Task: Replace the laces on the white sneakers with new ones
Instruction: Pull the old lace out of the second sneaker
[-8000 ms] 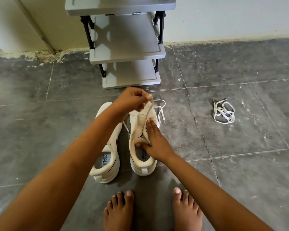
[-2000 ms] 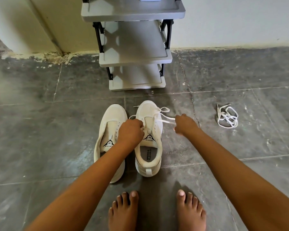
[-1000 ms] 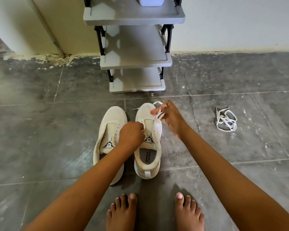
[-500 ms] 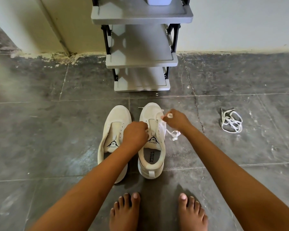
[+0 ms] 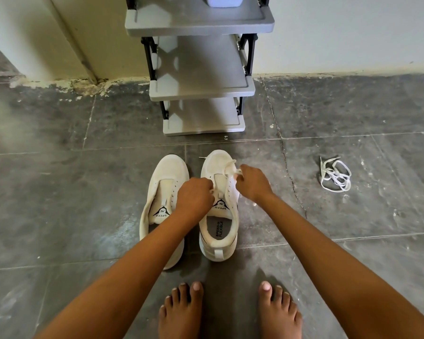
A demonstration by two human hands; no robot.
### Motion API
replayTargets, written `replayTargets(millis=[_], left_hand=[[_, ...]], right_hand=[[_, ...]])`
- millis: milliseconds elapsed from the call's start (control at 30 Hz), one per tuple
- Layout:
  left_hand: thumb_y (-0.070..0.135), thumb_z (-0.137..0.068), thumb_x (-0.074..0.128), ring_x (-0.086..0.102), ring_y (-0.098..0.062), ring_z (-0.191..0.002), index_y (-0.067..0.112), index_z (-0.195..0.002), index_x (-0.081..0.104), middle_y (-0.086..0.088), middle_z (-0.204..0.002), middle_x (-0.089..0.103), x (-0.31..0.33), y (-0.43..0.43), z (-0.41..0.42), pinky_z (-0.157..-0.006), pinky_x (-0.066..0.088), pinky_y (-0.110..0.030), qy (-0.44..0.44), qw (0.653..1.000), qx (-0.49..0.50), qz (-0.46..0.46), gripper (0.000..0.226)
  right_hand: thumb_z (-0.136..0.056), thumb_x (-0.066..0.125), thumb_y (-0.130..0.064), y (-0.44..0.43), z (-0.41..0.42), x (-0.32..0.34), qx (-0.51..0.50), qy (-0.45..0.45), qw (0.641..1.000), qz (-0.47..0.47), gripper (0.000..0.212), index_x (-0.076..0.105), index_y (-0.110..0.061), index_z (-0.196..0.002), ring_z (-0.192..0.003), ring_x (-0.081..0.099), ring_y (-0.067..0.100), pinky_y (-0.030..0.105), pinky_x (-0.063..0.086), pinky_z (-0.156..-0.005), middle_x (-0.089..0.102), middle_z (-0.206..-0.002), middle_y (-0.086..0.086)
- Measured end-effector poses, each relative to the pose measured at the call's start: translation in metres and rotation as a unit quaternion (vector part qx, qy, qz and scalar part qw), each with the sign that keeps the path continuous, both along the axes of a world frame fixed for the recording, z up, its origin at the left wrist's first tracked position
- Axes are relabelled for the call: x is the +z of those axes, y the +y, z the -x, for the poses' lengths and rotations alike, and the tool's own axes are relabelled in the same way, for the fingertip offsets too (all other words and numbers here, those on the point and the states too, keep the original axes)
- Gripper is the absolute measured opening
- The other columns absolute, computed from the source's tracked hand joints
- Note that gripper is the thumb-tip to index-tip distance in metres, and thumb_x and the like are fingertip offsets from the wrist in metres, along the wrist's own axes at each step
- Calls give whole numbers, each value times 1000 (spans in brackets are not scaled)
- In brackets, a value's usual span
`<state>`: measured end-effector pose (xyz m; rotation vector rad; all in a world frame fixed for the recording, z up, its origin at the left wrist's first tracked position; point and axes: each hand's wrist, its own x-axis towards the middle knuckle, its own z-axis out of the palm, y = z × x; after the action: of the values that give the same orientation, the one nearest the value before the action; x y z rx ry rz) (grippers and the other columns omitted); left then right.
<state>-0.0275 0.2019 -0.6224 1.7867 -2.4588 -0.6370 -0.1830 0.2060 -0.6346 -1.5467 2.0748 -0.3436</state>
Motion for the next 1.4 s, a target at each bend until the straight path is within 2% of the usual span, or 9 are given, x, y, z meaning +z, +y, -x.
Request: replayTargets(millis=[133,333,467,533,633,733,1200,1300,1400], left_hand=[[15,-89,53,55,-27,-76,5,-91,65,-7,-77,53,-1,-1,-1,-61,32,-28,3,1000,4,4,16],[14,-87,54,59,-27,-77,6,-89,66,-9,-78,59,-2,0,-1,-60,36,-27,11,1000,7,2,15],[15,-87,54,59,-29,-79,6,-88,66,-12,-81,62,0,0,-2,-60,36,-28,12,1000,8,3,15],[15,-87,53,59,-28,-80,7,-89,65,-11,-82,62,-2,0,-1,-60,35,-28,9,1000,8,3,15],[16,-88,53,59,-28,-82,8,-91,65,-11,-90,64,-3,0,-1,-61,35,-28,8,1000,7,1,15],[18,-88,53,60,-28,-85,8,-94,66,-12,-93,65,-4,0,-2,-63,36,-28,14,1000,8,0,17],[17,-89,53,59,-29,-87,8,-96,66,-13,-93,66,-3,1,-2,-65,37,-28,18,1000,9,-1,18],[16,-90,51,59,-29,-89,8,-98,66,-12,-95,66,-4,2,-2,-66,38,-29,14,1000,13,-3,18],[15,-89,50,60,-30,-88,7,-98,66,-13,-95,66,-5,3,0,-69,42,-32,20,1000,17,-8,19]], right_hand=[[-100,34,-13,-7,-2,31,-93,-237,966,54,26,50,-1,-117,-116,45,27,44,38,-102,48,-128,18],[-97,31,-10,-17,-4,85,-150,-575,786,172,37,56,-14,-69,-75,61,18,33,51,-81,65,-72,5],[-92,36,-14,-22,-14,67,-197,-509,832,106,28,45,-17,-65,-43,35,8,25,41,-53,40,-53,-3],[-92,47,-21,-22,-13,48,-198,-384,900,60,11,49,-15,-83,-58,45,11,22,39,-52,47,-71,1],[-90,59,-30,-17,-5,19,-157,-224,962,-2,49,35,-4,-124,-104,53,27,33,47,-78,50,-118,12],[-88,64,-24,-10,-3,4,-134,-191,972,-5,61,27,-4,-132,-114,52,34,35,46,-83,47,-133,18],[-86,54,-6,-7,-4,12,68,149,986,1,17,63,-2,-100,-94,61,34,32,43,-67,65,-100,16],[-91,47,-9,-16,7,33,15,16,999,35,21,59,-2,-106,-101,57,33,34,45,-78,62,-112,18],[-99,39,-13,-21,19,60,-97,-255,958,89,15,53,-13,-101,-72,51,12,24,41,-58,57,-103,7]])
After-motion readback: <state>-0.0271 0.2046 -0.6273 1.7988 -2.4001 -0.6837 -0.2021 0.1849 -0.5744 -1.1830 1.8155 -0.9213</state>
